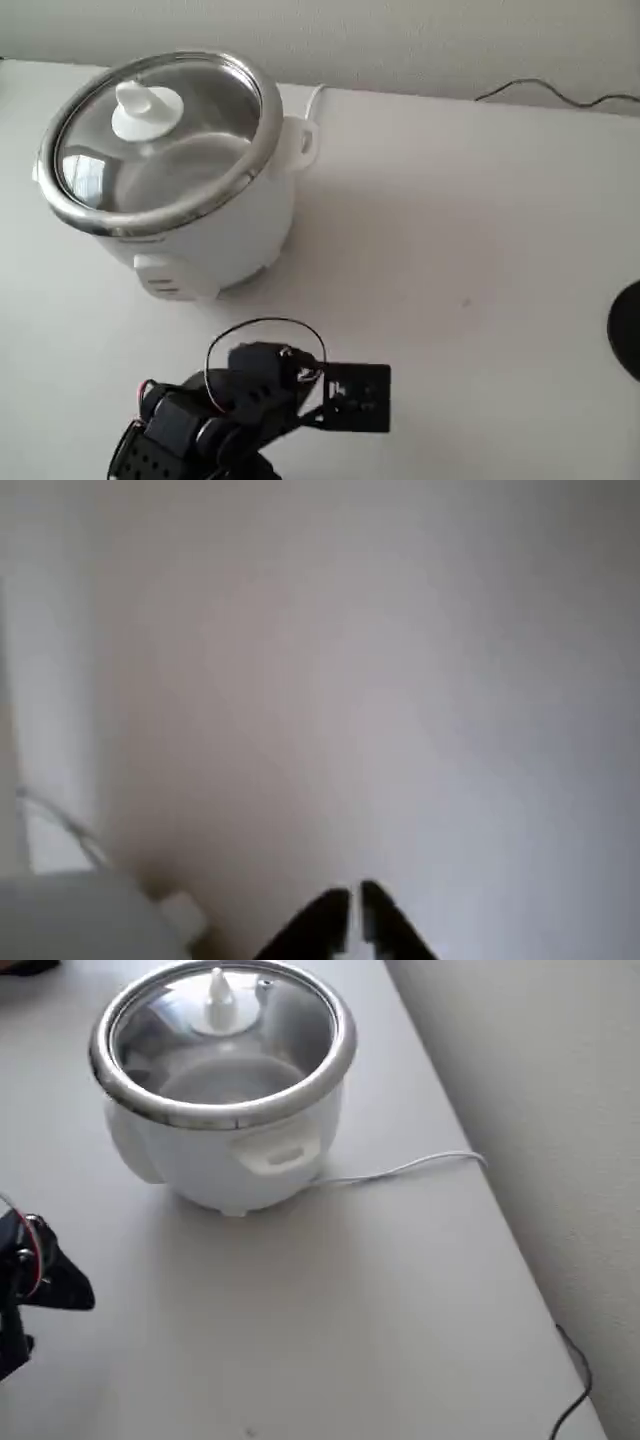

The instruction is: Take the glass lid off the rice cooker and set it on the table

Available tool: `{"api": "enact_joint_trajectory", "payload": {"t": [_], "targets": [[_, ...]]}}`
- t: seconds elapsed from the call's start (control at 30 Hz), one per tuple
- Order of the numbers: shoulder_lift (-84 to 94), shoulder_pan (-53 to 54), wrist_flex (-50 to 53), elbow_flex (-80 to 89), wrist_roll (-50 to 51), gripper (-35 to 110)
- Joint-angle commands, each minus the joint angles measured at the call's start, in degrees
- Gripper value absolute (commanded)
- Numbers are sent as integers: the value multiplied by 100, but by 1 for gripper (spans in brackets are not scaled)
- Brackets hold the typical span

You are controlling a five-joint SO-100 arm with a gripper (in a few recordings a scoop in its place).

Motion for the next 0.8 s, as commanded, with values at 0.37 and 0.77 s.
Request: {"api": "enact_joint_trajectory", "payload": {"t": [0.37, 0.77], "targets": [[-4069, -861, 1354, -7269, 343, 19], [-6741, -3498, 1310, -10644, 1415, 29]]}}
